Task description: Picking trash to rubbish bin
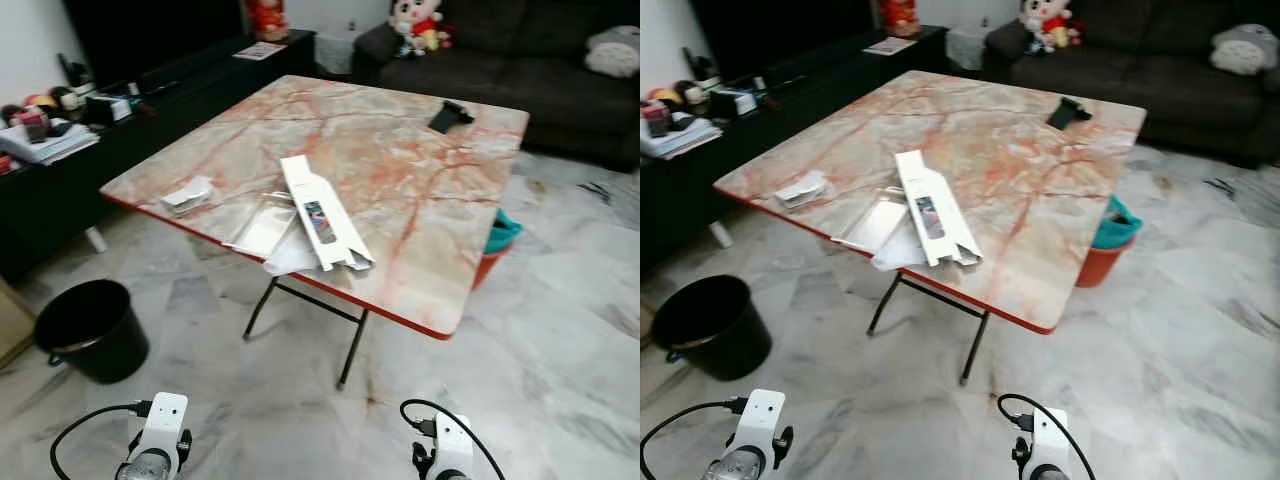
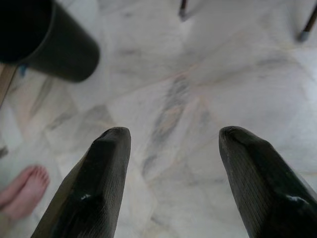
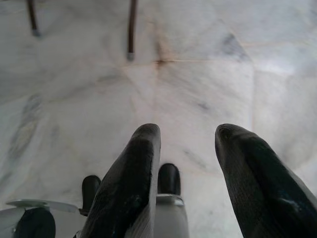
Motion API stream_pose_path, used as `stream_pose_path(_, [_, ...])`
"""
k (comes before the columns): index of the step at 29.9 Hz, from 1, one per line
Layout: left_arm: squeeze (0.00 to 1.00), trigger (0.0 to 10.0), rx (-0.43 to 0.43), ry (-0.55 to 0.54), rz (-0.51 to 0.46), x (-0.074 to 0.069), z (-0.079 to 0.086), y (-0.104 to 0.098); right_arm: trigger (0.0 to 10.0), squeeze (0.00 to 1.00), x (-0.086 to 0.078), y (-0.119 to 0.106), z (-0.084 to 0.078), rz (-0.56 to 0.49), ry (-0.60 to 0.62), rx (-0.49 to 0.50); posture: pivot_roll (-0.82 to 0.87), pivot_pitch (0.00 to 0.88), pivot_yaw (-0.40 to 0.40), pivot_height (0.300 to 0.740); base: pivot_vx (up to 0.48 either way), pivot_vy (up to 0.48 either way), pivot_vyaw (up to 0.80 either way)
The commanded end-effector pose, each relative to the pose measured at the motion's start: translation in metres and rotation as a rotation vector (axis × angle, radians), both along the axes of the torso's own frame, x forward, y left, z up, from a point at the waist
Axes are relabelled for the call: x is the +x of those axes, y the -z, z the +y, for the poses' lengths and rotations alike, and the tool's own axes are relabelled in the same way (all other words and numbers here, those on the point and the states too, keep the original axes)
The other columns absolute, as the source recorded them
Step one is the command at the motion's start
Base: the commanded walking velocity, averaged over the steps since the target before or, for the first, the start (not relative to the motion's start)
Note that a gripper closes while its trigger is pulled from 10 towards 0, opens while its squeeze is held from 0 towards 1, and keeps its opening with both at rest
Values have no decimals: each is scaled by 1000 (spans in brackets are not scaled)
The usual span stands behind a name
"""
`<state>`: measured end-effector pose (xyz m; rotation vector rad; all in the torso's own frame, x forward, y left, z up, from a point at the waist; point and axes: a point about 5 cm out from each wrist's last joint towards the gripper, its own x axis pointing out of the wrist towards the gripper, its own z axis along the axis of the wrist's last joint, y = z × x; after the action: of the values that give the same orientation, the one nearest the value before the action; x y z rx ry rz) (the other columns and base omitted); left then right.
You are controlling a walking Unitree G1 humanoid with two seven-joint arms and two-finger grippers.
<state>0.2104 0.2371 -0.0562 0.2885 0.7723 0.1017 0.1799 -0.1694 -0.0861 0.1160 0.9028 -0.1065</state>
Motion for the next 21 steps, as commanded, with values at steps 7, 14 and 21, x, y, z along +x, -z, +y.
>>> stream_pose_path(7, [0,10000,14,20,-8,4,2,-3,10000,0,-1,0,2,3,-1,5,178,0,27,740,0,0,-781])
stream_pose_path(14, [0,10000,12,18,-5,3,2,-3,10000,0,0,0,1,0,-1,5,179,0,25,740,0,0,-781])
stream_pose_path(21, [0,10000,12,15,-6,3,2,-2,10000,0,0,0,1,0,-1,5,180,0,22,740,0,0,-779])
